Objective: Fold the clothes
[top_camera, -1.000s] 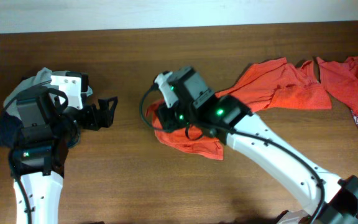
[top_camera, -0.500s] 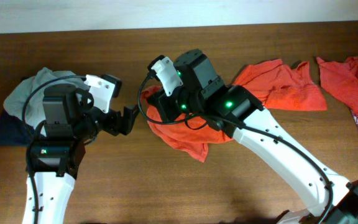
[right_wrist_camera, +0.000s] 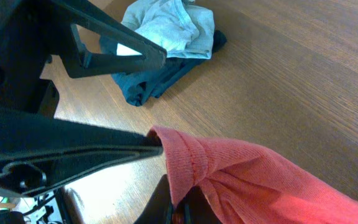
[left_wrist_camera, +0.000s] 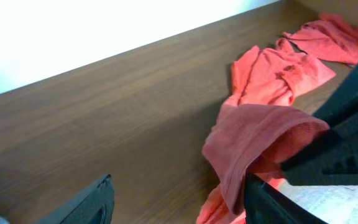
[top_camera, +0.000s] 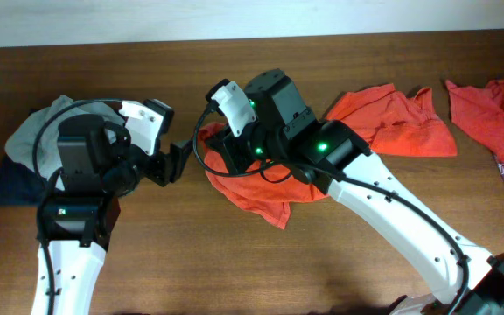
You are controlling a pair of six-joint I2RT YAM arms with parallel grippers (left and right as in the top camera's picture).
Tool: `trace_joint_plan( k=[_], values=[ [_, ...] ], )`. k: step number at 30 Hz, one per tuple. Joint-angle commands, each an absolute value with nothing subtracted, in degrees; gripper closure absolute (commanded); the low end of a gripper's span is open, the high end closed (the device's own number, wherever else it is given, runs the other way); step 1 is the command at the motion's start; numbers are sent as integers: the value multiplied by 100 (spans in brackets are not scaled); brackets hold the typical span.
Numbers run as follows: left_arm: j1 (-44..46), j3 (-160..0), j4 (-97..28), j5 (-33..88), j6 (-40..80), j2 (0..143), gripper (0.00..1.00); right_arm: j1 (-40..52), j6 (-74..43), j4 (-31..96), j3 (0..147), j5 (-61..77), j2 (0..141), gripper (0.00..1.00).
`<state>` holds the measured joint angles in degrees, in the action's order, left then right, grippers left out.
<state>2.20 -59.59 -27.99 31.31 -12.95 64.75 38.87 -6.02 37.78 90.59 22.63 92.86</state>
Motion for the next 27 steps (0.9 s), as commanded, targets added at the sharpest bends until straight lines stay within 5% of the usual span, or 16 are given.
trace_joint_plan(
  k=[1, 7, 21, 27],
  values=[
    [263, -6101, -2781, 3785, -1339, 6595, 31, 3892, -578, 3743, 9185, 2405, 9078, 96],
    [263, -6101, -2740, 4012, -1339, 6689, 36, 3892, -578, 3745, 9185, 2405, 9024, 96],
    [263, -6101, -2547, 4104, -1337, 6755, 100, 3892, -578, 3750, 9185, 2403, 8895, 96],
    [263, -6152, -2274, 4117, -1247, 6748, 100, 3892, -576, 3920, 9185, 2351, 8895, 93]
  ],
)
